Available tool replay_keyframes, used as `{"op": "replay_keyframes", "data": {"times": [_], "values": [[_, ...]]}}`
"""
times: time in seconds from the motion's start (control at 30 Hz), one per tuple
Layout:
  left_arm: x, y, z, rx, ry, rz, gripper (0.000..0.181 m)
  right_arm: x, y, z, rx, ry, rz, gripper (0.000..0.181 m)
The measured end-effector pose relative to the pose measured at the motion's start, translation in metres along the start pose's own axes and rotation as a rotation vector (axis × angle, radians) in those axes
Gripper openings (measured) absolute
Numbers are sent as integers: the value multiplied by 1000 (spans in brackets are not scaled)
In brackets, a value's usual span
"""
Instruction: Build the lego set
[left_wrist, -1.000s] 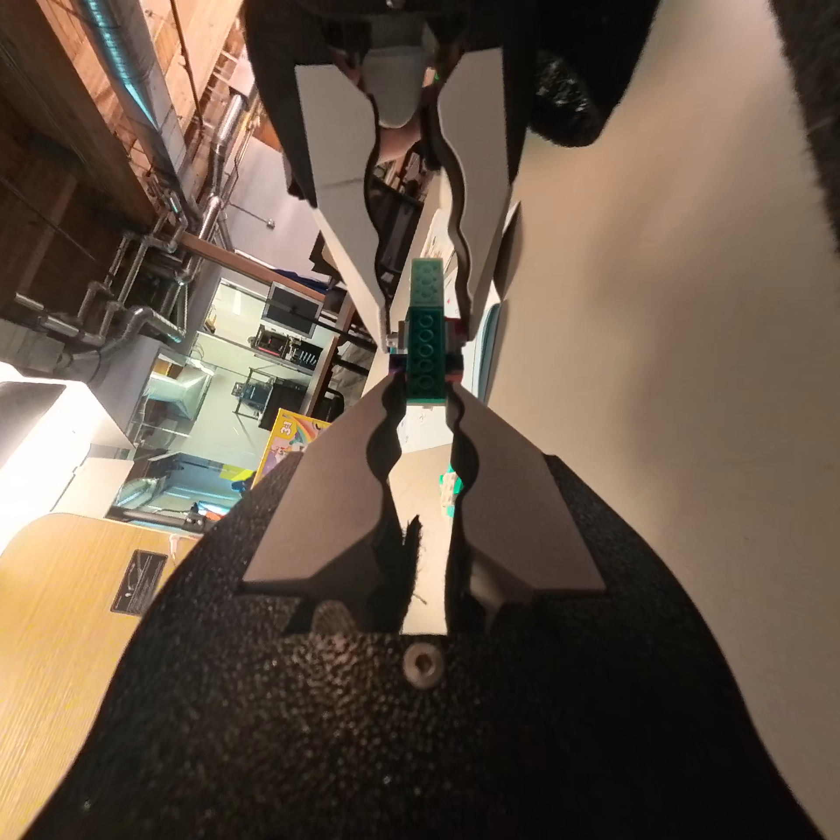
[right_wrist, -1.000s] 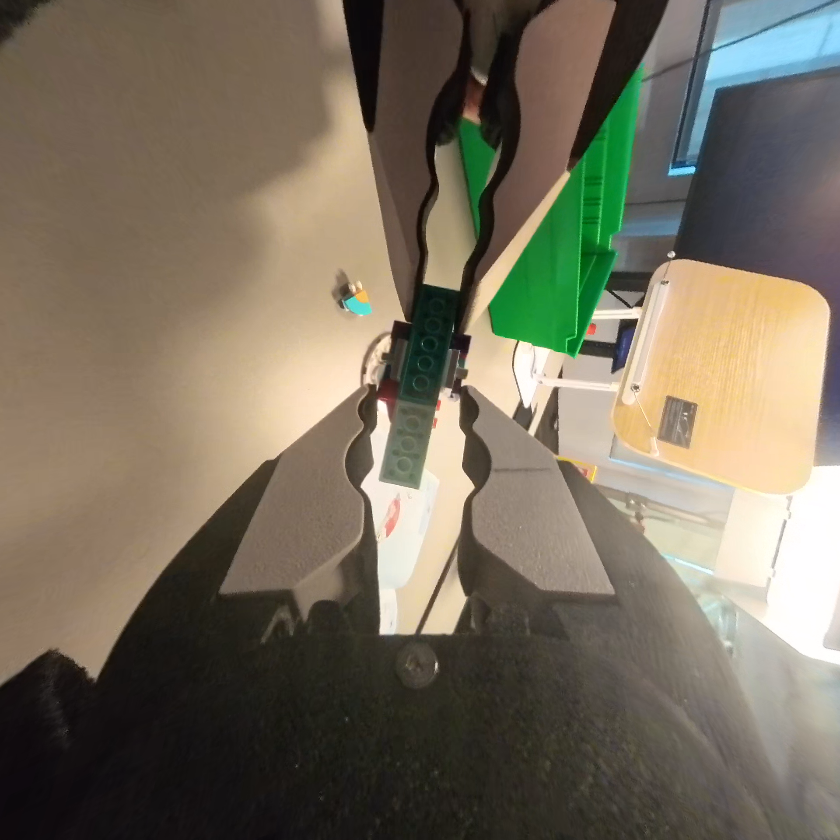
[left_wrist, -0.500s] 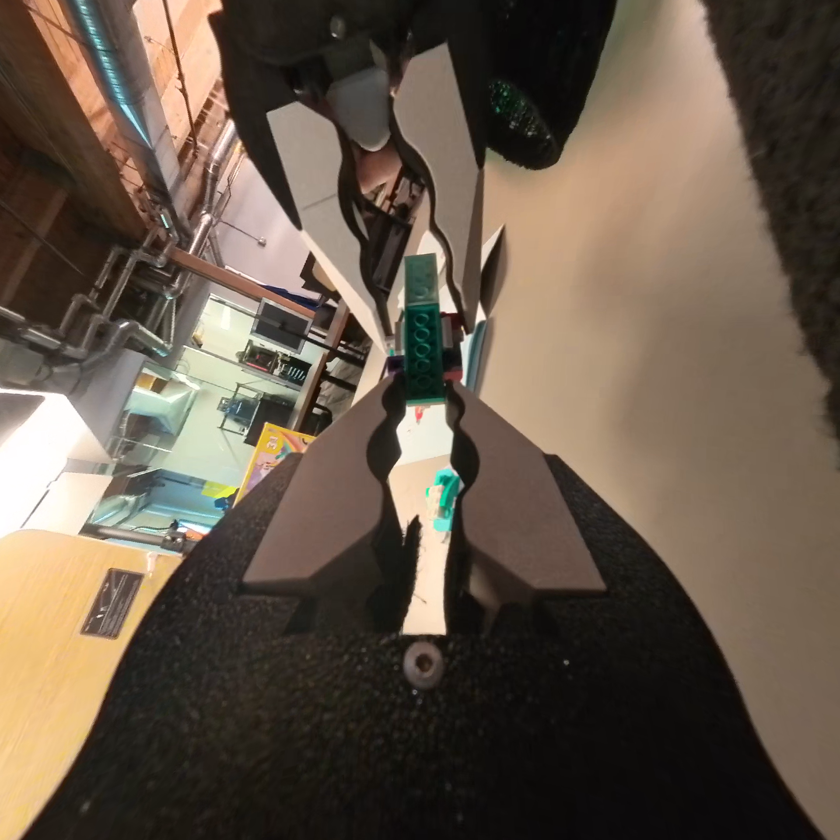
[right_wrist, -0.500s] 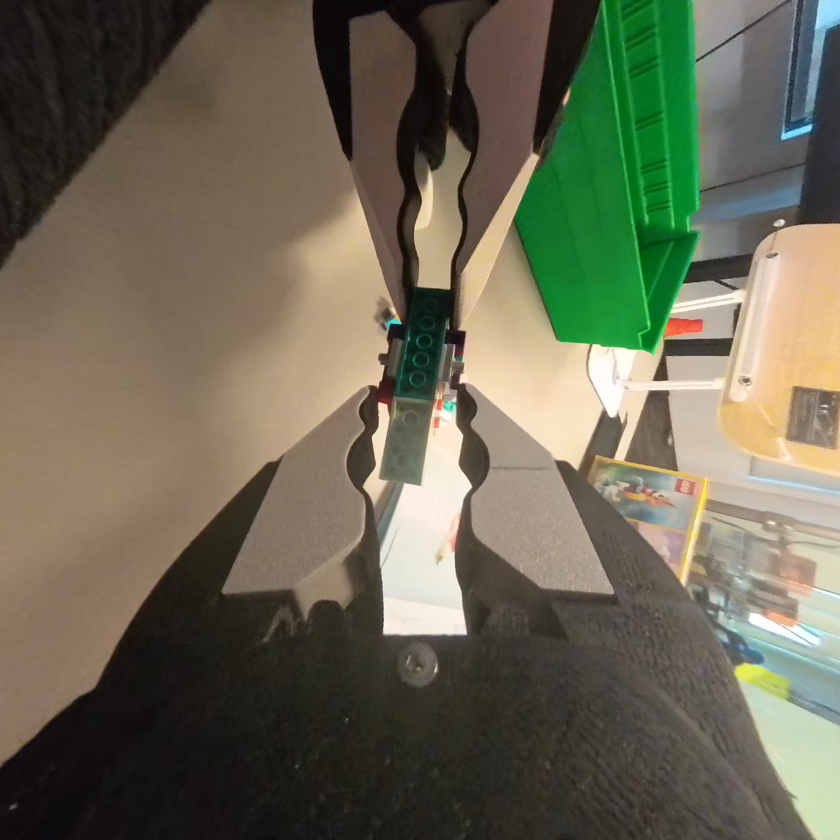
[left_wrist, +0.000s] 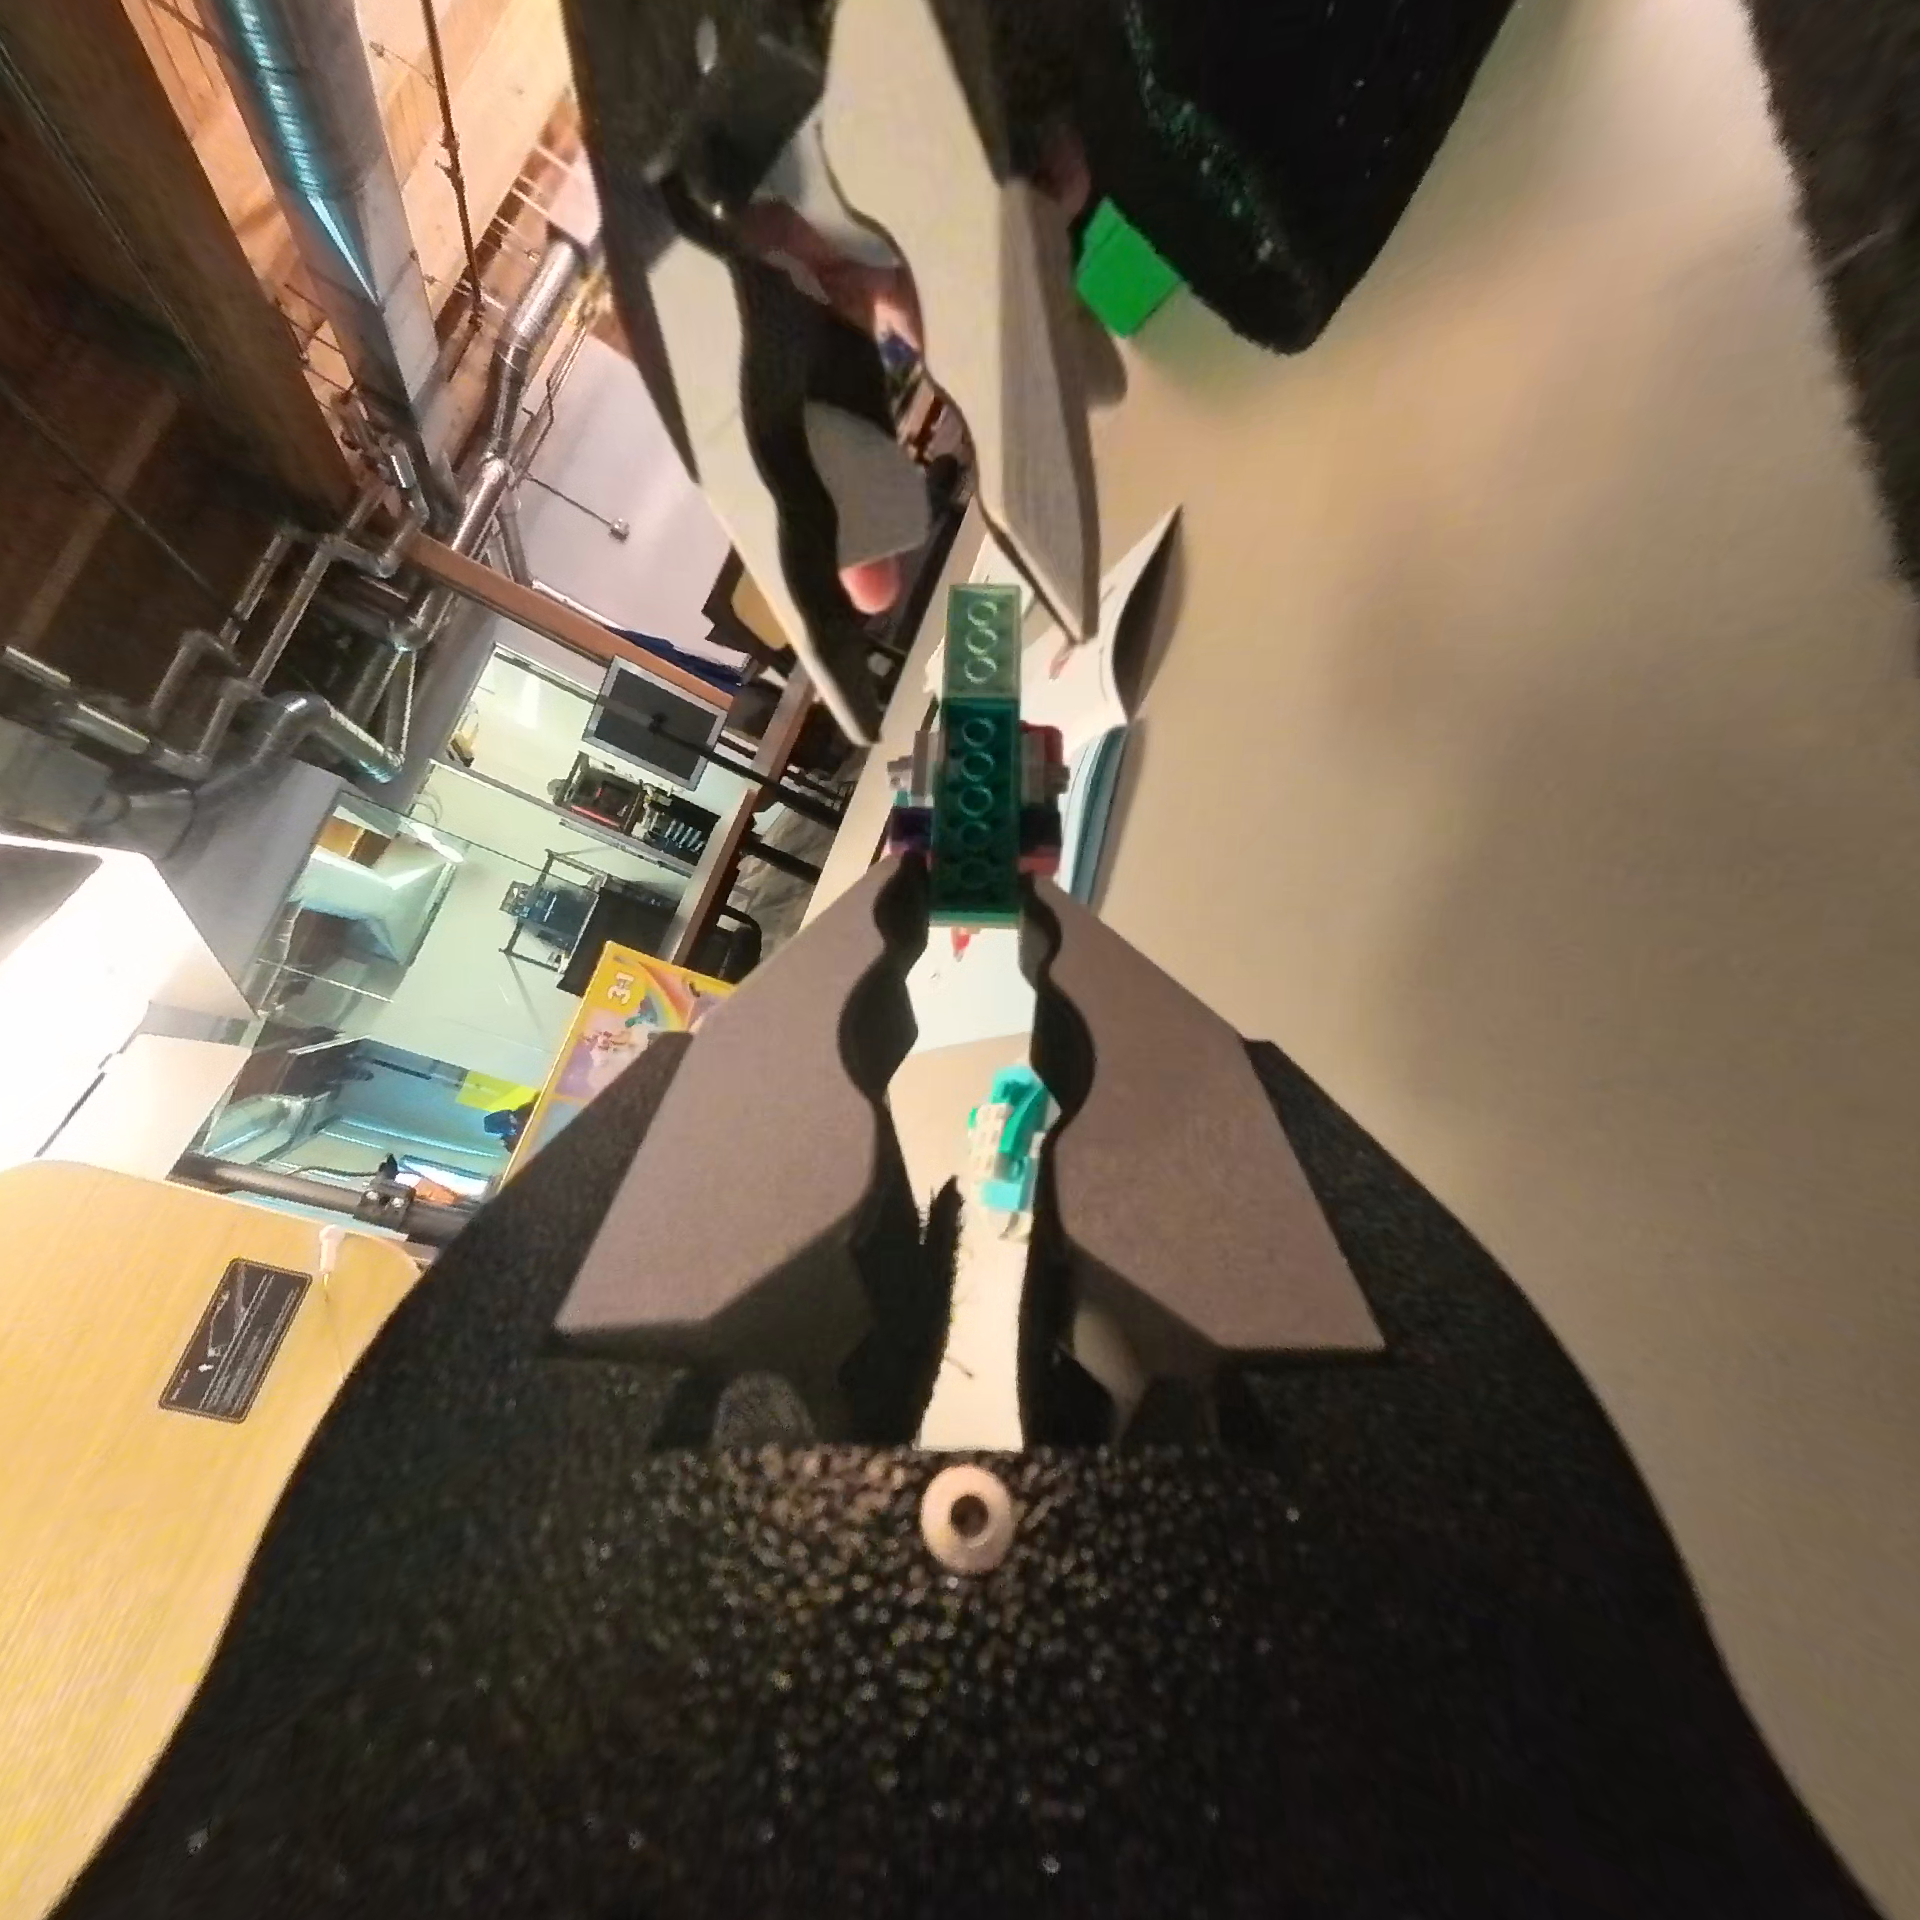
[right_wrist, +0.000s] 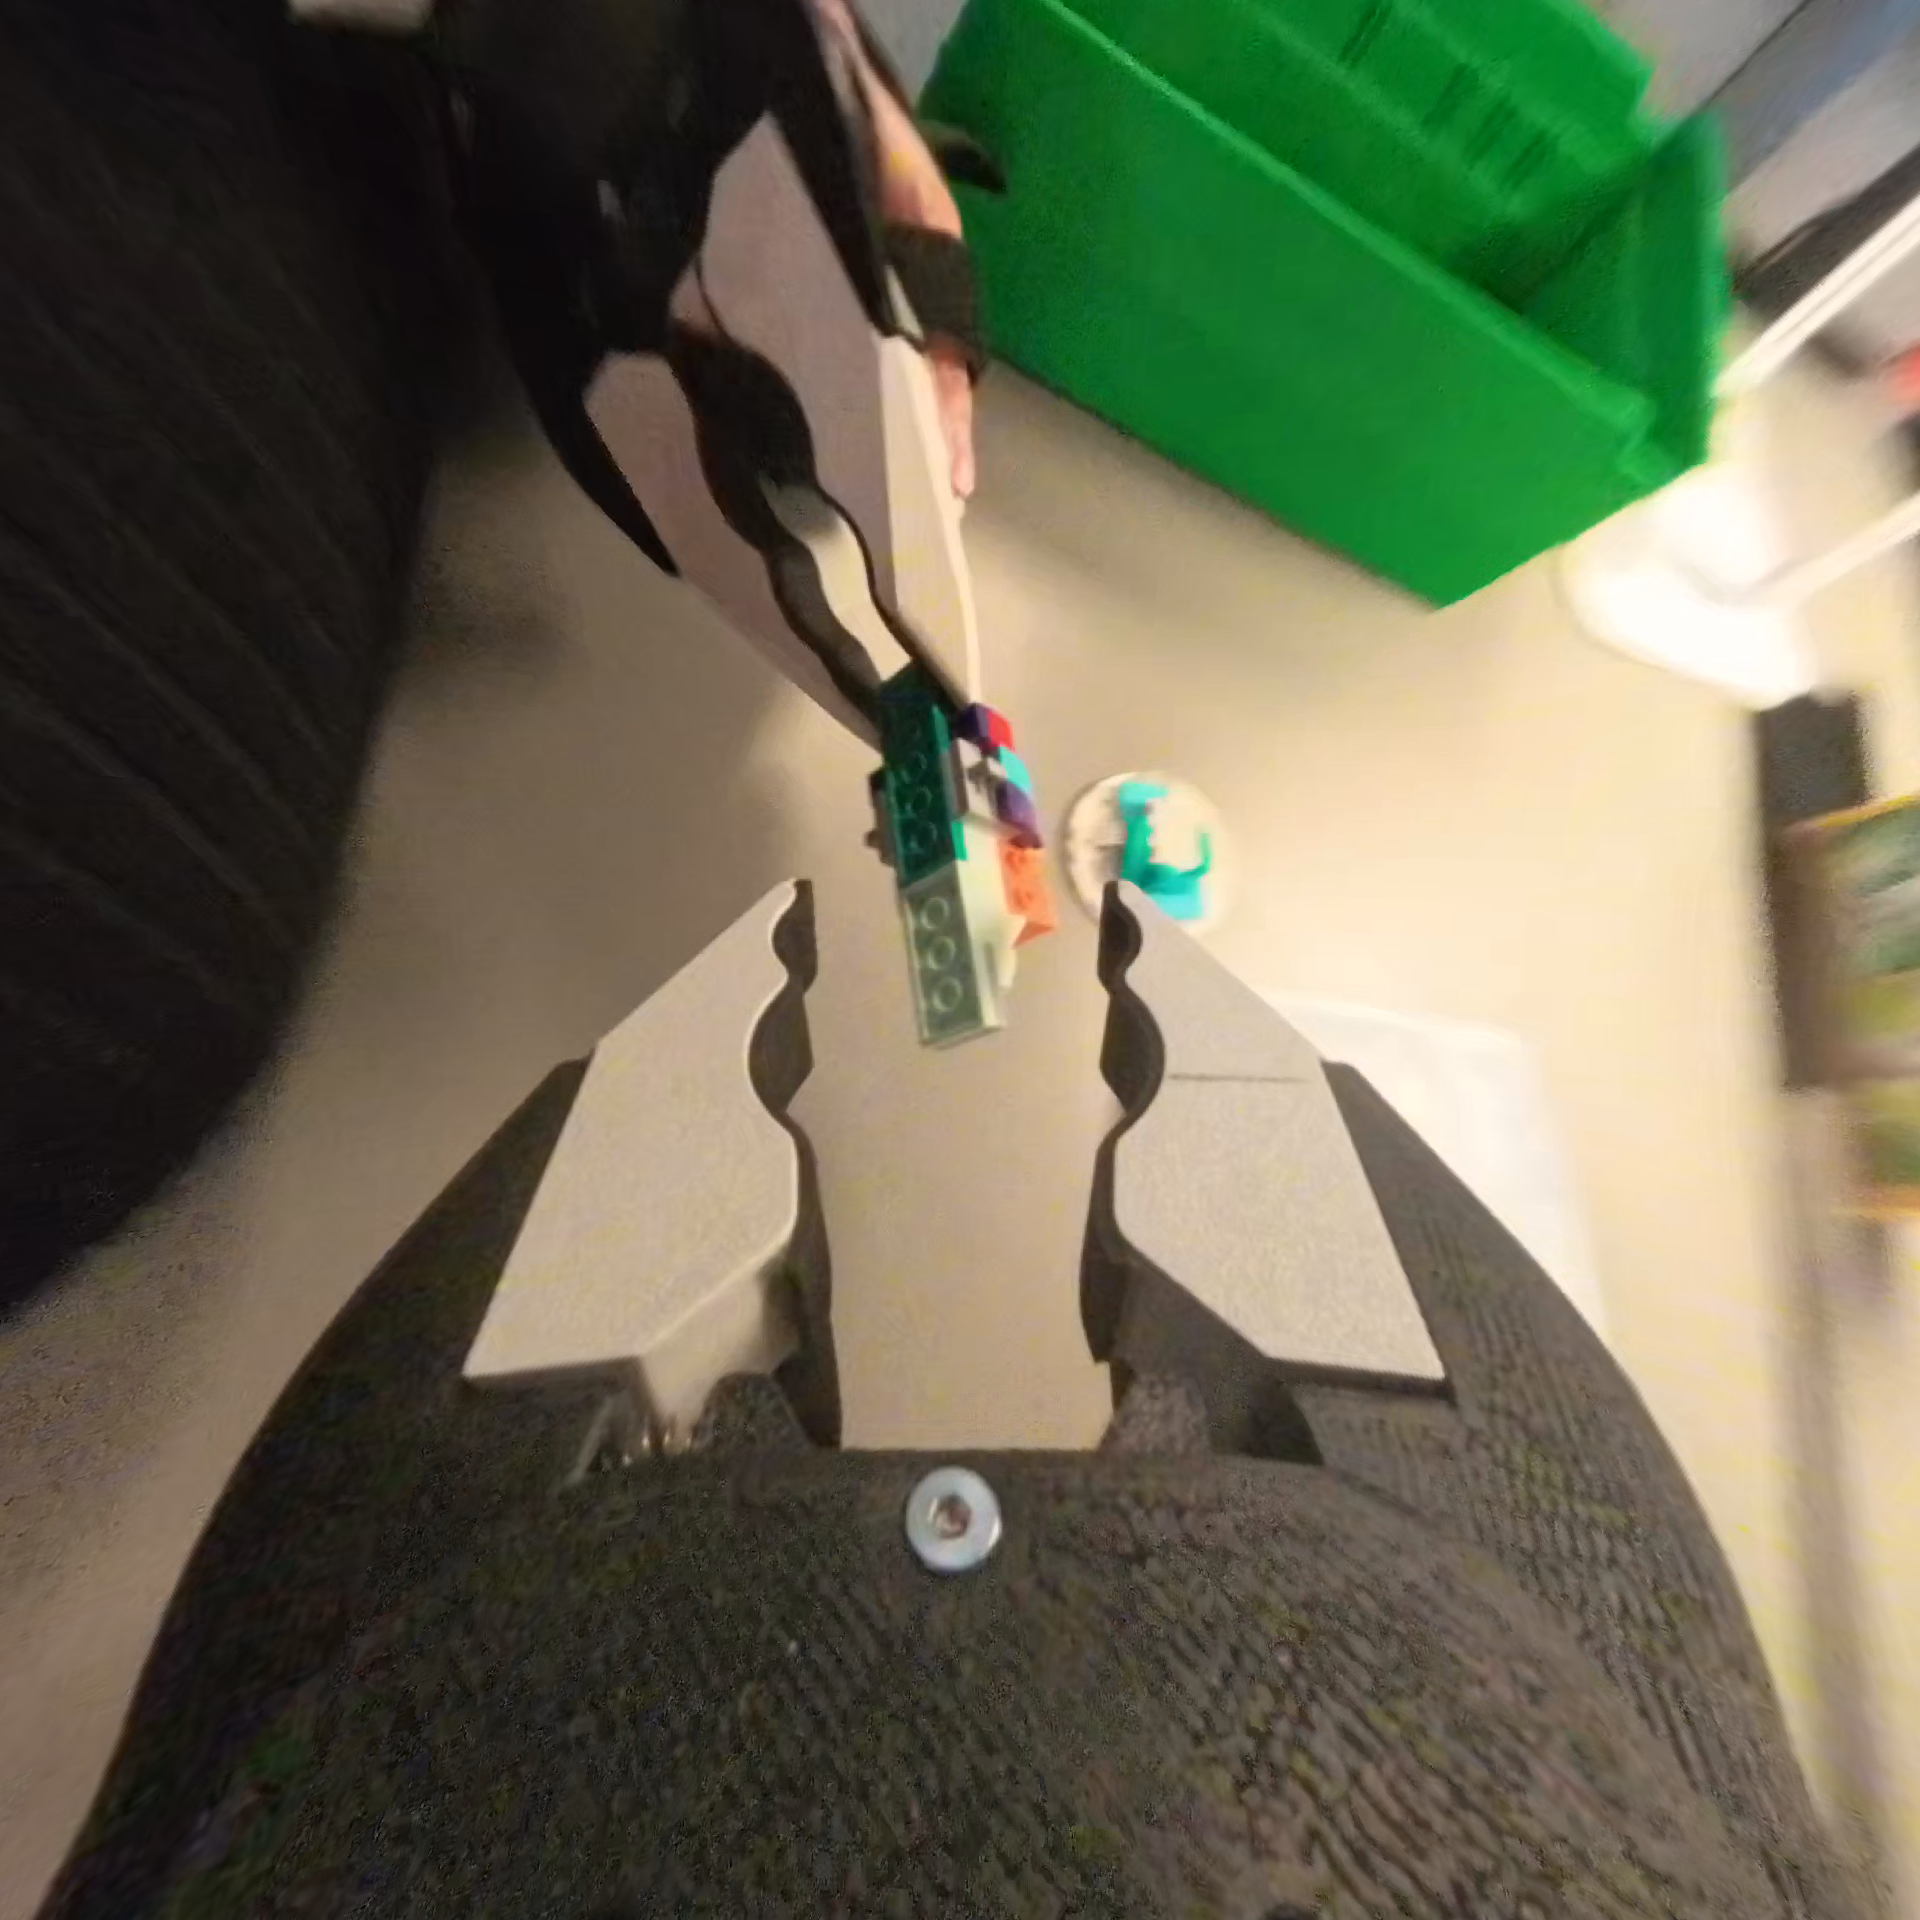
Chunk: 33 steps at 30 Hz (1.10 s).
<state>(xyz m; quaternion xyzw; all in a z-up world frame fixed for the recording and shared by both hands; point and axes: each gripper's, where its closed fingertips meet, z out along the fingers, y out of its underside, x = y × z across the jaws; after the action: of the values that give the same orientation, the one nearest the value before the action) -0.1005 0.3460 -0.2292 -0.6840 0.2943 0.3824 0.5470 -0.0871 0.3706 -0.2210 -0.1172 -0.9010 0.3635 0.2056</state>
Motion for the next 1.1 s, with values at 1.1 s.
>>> {"op": "replay_keyframes", "data": {"times": [1.1], "values": [[33,-13,49,-24,270,-560,49,-1,106,-16,84,214,155,16]]}}
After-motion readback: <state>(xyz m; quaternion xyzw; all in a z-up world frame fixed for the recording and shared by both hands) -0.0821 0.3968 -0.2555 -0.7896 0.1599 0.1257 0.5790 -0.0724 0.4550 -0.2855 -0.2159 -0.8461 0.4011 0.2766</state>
